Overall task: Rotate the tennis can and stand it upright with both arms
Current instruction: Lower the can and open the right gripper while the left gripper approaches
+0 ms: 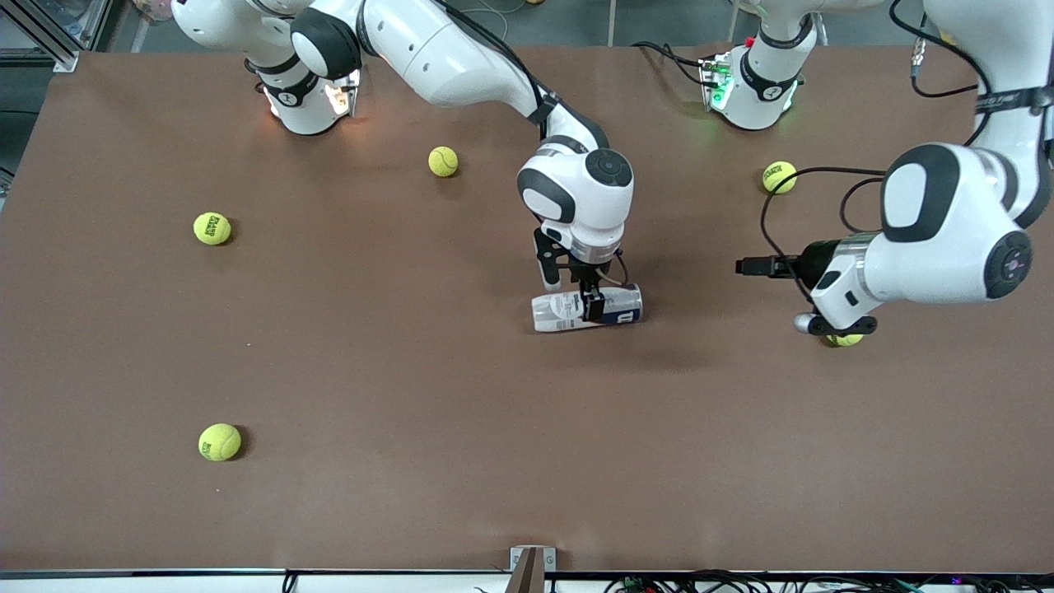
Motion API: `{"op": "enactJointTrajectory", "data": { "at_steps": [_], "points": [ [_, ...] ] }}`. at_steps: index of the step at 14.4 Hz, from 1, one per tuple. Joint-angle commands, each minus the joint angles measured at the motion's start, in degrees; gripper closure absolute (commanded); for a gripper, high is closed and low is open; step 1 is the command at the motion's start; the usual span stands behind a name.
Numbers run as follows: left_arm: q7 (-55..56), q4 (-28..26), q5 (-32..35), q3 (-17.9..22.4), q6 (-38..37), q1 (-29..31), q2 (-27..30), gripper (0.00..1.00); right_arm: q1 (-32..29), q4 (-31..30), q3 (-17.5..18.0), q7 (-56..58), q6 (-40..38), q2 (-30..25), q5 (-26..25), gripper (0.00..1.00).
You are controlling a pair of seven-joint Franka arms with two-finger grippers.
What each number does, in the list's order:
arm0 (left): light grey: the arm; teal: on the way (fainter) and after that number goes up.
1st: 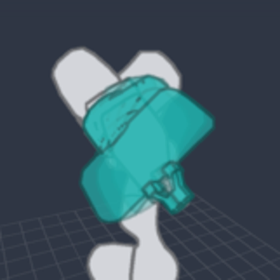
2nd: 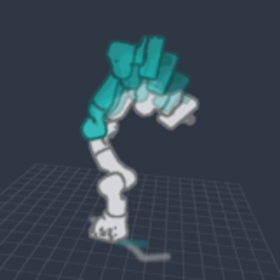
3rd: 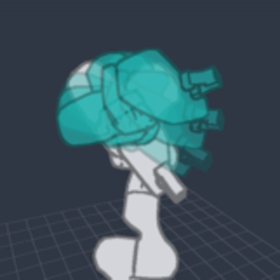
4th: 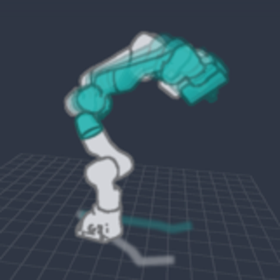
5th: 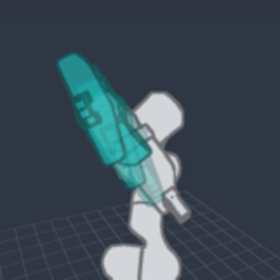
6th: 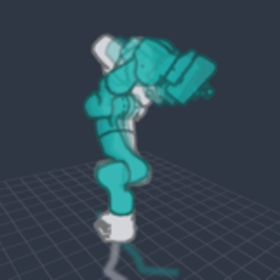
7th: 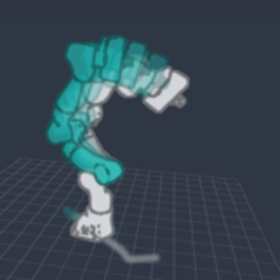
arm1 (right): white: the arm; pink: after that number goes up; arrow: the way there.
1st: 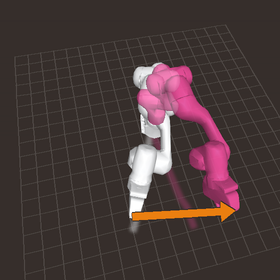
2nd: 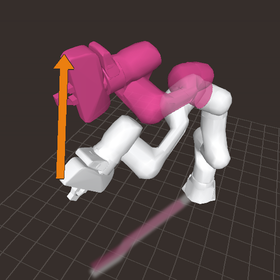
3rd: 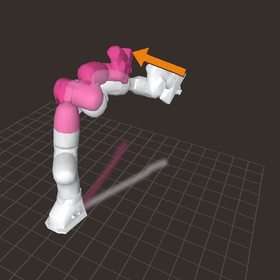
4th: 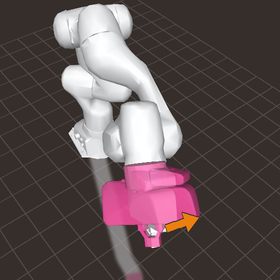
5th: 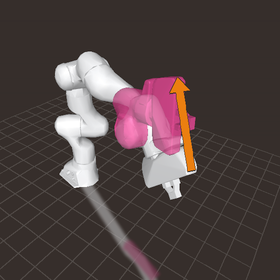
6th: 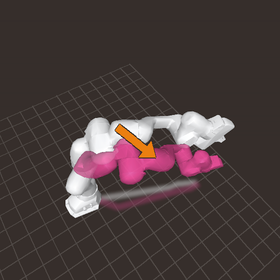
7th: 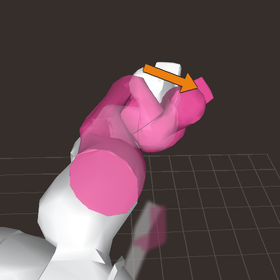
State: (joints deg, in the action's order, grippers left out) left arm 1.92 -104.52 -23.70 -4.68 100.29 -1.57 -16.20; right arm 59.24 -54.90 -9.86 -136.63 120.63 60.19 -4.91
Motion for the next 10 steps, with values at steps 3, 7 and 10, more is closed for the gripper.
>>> {"op": "enactJointTrajectory", "data": {
  "at_steps": [3, 7, 10],
  "points": [
    [-4.6, -5.5, -14.2, -1.1, 8.9, 0.5, -3.2, 0.00, -0.3, -1.0, 0.8, 1.3, -6.0, -7.6, -0.5, 0.00],
    [-14.9, -7.5, -27.2, -1.0, 9.2, 1.6, -6.4, 0.00, -4.3, -1.0, 2.9, 12.8, -14.1, -12.3, 2.0, 0.00],
    [-23.7, -11.9, -39.0, -1.0, 12.0, 1.8, -7.4, 0.00, -9.0, -1.2, 2.7, 27.6, -21.4, -16.5, 6.0, 0.00]
  ]
}}
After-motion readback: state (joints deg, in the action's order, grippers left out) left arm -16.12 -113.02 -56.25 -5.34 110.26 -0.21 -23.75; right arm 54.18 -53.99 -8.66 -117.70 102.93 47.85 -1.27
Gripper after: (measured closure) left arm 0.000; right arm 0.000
